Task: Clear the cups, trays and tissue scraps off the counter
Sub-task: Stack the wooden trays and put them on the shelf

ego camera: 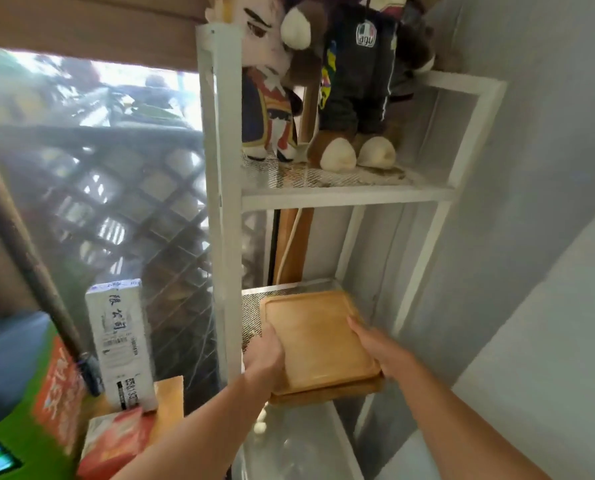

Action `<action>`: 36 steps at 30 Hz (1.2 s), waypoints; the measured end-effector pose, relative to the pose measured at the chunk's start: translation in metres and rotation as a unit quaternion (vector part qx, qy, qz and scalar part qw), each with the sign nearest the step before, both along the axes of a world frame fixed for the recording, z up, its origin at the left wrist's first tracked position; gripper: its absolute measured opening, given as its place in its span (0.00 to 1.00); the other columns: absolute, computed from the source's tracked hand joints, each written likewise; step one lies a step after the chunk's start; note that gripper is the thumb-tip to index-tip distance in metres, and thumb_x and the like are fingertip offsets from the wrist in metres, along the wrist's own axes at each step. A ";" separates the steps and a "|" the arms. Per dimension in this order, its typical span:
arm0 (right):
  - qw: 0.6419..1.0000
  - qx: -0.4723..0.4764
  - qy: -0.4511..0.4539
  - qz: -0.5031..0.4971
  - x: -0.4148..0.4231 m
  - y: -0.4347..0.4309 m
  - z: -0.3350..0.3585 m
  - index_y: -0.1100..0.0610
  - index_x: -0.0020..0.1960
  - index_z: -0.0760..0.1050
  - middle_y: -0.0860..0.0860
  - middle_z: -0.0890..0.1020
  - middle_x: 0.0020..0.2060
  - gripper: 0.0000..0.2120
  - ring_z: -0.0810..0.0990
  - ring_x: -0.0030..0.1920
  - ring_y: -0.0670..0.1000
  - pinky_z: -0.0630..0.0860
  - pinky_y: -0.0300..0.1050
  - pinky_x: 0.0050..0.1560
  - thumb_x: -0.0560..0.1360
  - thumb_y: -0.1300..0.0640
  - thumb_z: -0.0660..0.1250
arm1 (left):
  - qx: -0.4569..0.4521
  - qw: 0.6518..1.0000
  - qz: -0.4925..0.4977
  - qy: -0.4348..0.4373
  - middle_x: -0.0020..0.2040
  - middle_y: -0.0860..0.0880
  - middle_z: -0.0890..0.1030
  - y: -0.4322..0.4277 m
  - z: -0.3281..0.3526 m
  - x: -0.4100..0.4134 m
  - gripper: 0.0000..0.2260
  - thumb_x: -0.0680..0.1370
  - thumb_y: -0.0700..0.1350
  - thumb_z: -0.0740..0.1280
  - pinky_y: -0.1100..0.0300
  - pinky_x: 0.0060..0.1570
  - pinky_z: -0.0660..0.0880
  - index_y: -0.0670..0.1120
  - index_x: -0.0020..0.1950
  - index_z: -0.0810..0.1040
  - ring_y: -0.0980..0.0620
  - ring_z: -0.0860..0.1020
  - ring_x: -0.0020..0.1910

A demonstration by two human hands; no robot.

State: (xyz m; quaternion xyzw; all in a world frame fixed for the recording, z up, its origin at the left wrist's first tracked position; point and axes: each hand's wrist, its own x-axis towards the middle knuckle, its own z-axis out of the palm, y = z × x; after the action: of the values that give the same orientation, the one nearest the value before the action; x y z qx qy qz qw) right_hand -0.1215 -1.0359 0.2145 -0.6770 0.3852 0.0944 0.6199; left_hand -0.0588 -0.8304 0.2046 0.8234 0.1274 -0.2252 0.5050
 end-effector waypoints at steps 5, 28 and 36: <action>0.999 -0.020 -0.006 0.030 0.032 -0.012 -0.010 0.53 0.75 0.62 0.56 0.76 0.61 0.37 0.75 0.60 0.59 0.70 0.58 0.68 0.75 0.32 0.60 | 0.089 0.995 -0.026 -0.035 0.62 0.36 0.78 -0.014 0.009 0.011 0.22 0.85 0.48 0.48 0.45 0.64 0.71 0.37 0.71 0.69 0.38 0.76 0.61; 0.949 -0.292 0.027 0.118 0.065 -0.009 -0.017 0.60 0.69 0.71 0.58 0.78 0.62 0.29 0.77 0.61 0.59 0.73 0.52 0.60 0.80 0.38 0.57 | 0.134 0.988 0.060 -0.040 0.59 0.40 0.77 -0.026 -0.001 0.022 0.16 0.83 0.50 0.59 0.48 0.61 0.73 0.39 0.58 0.77 0.41 0.75 0.58; 0.928 -0.361 0.021 0.090 0.059 -0.006 -0.020 0.61 0.52 0.77 0.54 0.78 0.43 0.26 0.78 0.44 0.55 0.74 0.48 0.45 0.78 0.37 0.62 | 0.098 0.991 0.069 -0.060 0.57 0.40 0.77 -0.021 -0.001 0.018 0.14 0.83 0.49 0.59 0.48 0.60 0.75 0.39 0.58 0.76 0.43 0.77 0.55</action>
State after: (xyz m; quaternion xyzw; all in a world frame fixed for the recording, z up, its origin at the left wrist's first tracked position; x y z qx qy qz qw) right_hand -0.0621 -1.0414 0.1947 -0.8848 0.3433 0.0187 0.3146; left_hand -0.0407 -0.8513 0.2035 0.8700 0.1748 -0.1265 0.4433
